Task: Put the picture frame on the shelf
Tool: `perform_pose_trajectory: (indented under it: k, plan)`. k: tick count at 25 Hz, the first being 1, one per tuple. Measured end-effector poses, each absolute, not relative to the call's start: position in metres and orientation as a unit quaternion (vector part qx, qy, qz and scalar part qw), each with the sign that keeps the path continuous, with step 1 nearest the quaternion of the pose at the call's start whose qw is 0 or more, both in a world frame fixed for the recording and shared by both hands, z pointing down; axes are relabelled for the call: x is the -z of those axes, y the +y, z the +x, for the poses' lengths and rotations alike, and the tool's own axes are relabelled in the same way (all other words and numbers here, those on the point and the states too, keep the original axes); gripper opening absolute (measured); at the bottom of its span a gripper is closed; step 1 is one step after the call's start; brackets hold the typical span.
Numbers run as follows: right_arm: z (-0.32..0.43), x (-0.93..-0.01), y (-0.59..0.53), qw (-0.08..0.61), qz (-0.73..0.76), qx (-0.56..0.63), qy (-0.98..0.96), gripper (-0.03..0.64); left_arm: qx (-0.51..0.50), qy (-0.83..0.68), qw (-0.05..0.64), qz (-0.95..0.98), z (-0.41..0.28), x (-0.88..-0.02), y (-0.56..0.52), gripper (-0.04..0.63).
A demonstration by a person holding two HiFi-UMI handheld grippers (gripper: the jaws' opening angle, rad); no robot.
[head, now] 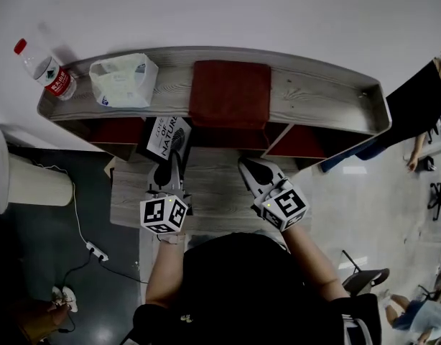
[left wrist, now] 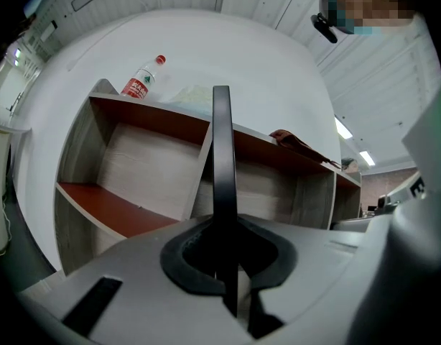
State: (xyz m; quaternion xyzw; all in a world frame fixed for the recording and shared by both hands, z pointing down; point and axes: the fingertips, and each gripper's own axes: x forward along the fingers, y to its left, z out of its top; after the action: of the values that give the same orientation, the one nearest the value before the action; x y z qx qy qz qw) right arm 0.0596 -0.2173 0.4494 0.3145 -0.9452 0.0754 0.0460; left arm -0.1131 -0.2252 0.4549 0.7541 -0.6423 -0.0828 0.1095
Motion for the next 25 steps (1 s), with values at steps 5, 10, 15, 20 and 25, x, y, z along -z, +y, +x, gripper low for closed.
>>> perform_pose_trajectory:
  k: [5,10,15,20,25]
  plan:
    - [0.057,-0.453,-0.216,0.046,0.319,-0.075,-0.944,-0.003,0.086,-0.643,0.105,0.754,-0.111,-0.457,-0.242,0.032]
    - [0.056,-0.455,-0.213,0.052,0.323,-0.079,-0.942,-0.003,0.087,-0.649,0.094,0.749,-0.110,-0.456,-0.258,0.032]
    - [0.059,-0.456,-0.211,0.059,0.329,-0.083,-0.939,-0.004,0.095,-0.660,0.091,0.739,-0.109,-0.455,-0.269,0.032]
    - [0.064,-0.460,-0.208,0.059,0.337,-0.084,-0.936,-0.004,0.104,-0.663,0.094,0.736,-0.107,-0.455,-0.280,0.033]
    - [0.068,-0.462,-0.206,0.065,0.345,-0.088,-0.932,-0.003,0.103,-0.665,0.090,0.734,-0.106,-0.455,-0.288,0.033]
